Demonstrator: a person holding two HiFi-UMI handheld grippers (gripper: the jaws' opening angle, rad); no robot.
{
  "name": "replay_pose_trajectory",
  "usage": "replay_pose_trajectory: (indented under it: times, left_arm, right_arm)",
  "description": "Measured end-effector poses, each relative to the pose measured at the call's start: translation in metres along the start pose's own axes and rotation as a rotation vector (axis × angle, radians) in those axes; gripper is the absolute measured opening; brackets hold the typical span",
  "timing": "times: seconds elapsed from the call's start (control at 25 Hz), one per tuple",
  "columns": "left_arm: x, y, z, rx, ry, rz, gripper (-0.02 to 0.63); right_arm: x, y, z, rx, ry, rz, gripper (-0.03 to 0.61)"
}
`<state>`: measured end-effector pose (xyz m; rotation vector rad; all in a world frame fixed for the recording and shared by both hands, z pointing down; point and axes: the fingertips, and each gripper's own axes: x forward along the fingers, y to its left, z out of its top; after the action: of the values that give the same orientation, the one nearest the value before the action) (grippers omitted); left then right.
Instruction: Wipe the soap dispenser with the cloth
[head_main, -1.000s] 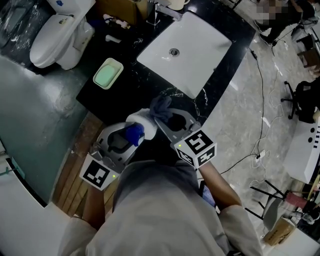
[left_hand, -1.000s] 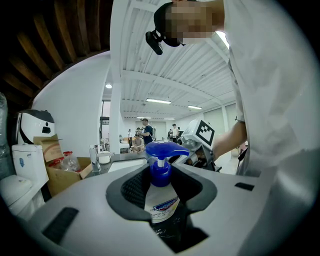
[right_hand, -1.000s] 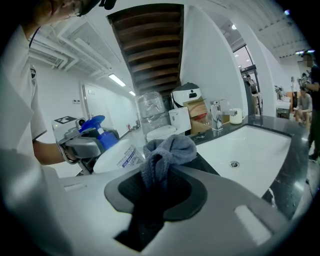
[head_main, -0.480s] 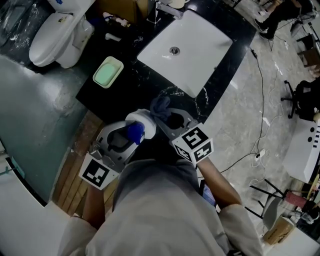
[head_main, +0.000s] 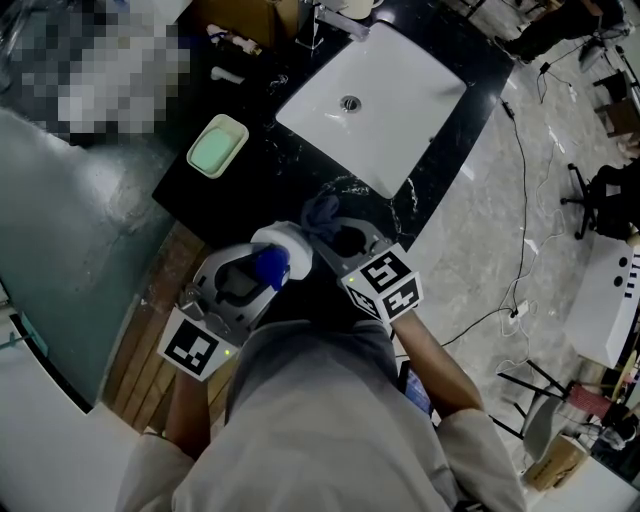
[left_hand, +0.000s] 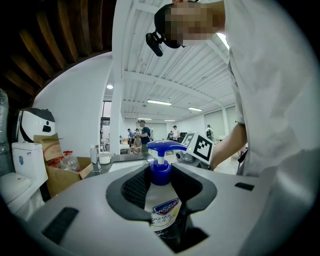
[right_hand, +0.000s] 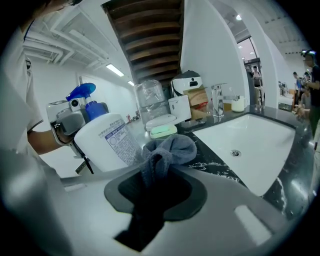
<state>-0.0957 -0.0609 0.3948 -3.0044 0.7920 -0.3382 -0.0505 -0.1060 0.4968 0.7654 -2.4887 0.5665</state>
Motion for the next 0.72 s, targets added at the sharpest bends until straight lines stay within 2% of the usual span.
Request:
replay_pose_trajectory:
  times: [0.32, 0.72]
  left_arm:
    - [0.000, 0.000, 0.001, 0.012, -0.011, -0.007, 0.130]
    - [-0.002, 0.002, 0.000, -0.015, -0.016, -0.001, 0.130]
  right_arm:
    - [0.008, -0.003, -0.007, -0.004, 0.026, 0.005, 0.074]
    - [0.013, -0.004, -0.005, 0.048, 0.060, 0.059, 0.074]
